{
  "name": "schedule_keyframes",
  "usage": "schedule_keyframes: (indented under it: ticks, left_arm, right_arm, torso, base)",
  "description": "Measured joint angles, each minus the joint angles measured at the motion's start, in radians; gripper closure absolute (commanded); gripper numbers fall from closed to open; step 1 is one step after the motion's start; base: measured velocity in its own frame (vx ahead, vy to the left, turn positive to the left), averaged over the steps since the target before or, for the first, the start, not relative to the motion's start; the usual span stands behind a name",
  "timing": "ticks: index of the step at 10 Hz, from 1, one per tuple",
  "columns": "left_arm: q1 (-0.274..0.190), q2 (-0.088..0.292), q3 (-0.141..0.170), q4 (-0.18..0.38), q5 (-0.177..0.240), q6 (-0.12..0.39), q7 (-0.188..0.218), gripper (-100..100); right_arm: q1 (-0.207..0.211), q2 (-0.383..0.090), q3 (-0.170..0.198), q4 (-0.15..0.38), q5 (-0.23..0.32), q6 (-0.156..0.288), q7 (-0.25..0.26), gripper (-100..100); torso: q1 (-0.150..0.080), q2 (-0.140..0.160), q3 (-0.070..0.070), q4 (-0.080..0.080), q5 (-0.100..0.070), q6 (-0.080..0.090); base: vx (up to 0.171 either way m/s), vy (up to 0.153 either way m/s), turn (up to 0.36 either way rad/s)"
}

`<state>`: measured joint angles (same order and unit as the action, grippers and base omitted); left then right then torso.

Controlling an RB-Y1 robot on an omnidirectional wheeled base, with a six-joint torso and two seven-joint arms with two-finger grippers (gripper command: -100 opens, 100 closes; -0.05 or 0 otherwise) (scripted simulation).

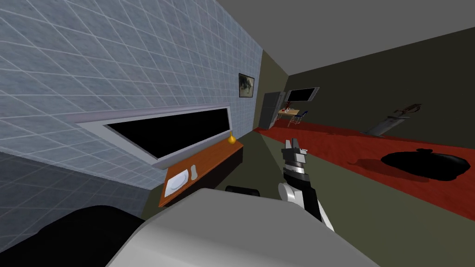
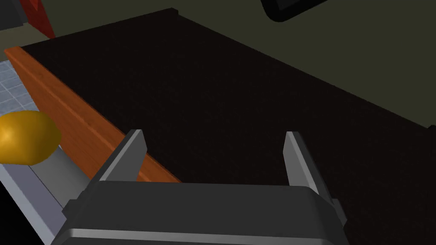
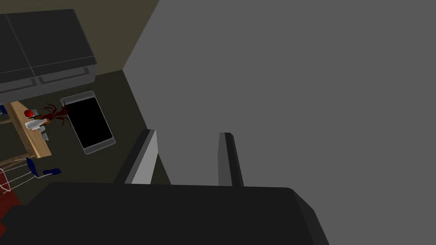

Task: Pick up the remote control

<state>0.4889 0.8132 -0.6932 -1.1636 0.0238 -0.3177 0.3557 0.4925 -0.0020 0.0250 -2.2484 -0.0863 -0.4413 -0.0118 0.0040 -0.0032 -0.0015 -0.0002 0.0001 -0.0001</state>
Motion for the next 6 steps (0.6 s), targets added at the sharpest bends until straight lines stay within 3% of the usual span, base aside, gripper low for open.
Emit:
schedule_keyframes:
  ticks: [1, 3, 5, 6]
  left_arm:
    - [-0.005, 0.028, -0.01, 0.009, 0.003, 0.012, 0.02, -100]
    - [-0.025, 0.065, -0.041, 0.098, 0.003, 0.01, 0.057, -100]
    - [-0.04, 0.08, -0.057, 0.138, 0.002, 0.04, 0.08, -100]
    - [-0.053, 0.107, -0.075, 0.163, 0.004, 0.057, 0.102, -100]
  right_arm:
    - [0.0, 0.0, 0.0, 0.0, 0.0, 0.0, 0.0, 0]
    - [0.0, 0.0, 0.0, 0.0, 0.0, 0.0, 0.0, 0]
    - [0.0, 0.0, 0.0, 0.0, 0.0, 0.0, 0.0, 0]
    - [0.0, 0.0, 0.0, 0.0, 0.0, 0.0, 0.0, 0]
  torso:
    - [0.0, 0.0, 0.0, 0.0, 0.0, -0.001]
    - [0.001, -0.002, -0.001, 0.0, 0.0, 0.0]
    - [0.001, 0.0, 0.0, 0.0, 0.0, -0.001]
    - [0.002, -0.001, -0.001, 0.0, 0.0, 0.0]
  base:
    - [0.083, 0.028, -0.158]
    - [0.099, 0.05, -0.225]
    - [0.079, 0.057, -0.226]
    - [0.131, 0.093, -0.271]
